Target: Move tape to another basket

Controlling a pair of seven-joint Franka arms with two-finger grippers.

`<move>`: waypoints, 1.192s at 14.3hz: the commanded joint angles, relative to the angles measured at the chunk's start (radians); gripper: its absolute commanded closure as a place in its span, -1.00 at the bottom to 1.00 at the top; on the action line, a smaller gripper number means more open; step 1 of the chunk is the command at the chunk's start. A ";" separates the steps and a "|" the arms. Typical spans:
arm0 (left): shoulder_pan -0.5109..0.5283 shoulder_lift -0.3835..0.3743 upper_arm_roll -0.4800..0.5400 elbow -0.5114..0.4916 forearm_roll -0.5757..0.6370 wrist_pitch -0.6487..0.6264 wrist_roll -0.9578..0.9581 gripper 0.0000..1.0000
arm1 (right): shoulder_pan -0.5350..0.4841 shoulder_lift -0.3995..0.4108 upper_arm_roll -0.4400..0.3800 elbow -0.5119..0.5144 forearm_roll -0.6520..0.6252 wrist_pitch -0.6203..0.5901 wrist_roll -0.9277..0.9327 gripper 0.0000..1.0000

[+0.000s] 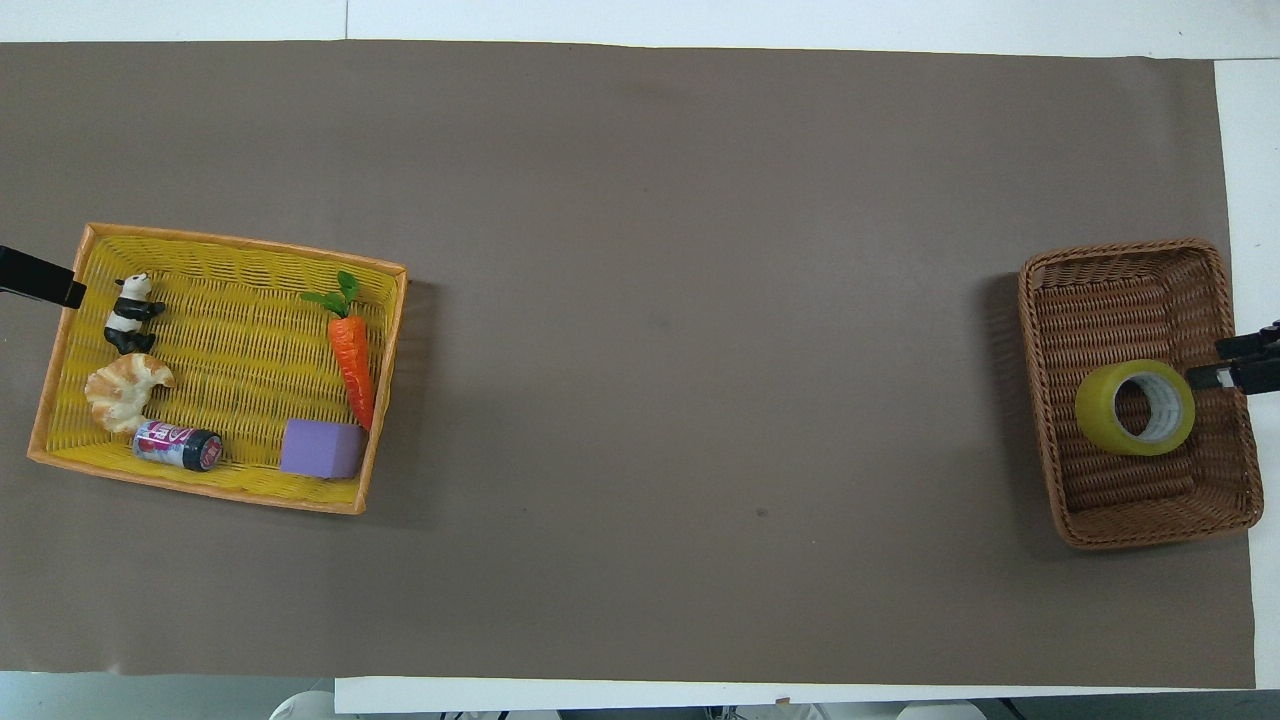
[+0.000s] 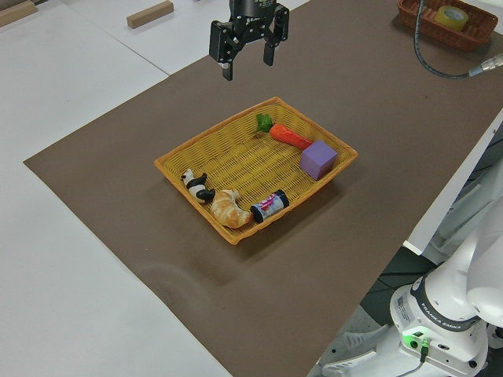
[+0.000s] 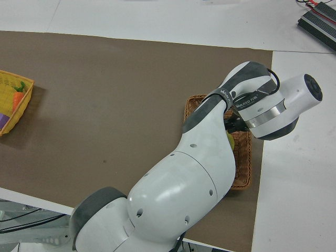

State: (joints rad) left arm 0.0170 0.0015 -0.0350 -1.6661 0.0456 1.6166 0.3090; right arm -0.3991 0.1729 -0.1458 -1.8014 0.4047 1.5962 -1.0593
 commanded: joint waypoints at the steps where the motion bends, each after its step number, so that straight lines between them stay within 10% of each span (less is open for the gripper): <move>1: -0.003 -0.026 0.006 -0.049 0.010 0.051 0.005 -1.00 | 0.058 -0.047 0.006 0.011 -0.055 0.010 0.089 -0.98; 8: 0.004 -0.026 0.007 -0.047 0.010 0.040 0.009 -1.00 | 0.365 -0.154 0.008 0.163 -0.349 -0.105 0.778 -0.98; 17: 0.004 -0.026 0.007 -0.047 0.010 0.040 0.009 -1.00 | 0.379 -0.174 0.031 0.255 -0.460 -0.185 0.929 -0.98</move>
State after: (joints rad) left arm 0.0191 0.0012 -0.0288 -1.6834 0.0456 1.6378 0.3090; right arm -0.0193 -0.0114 -0.1396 -1.5593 0.0011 1.4003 -0.1462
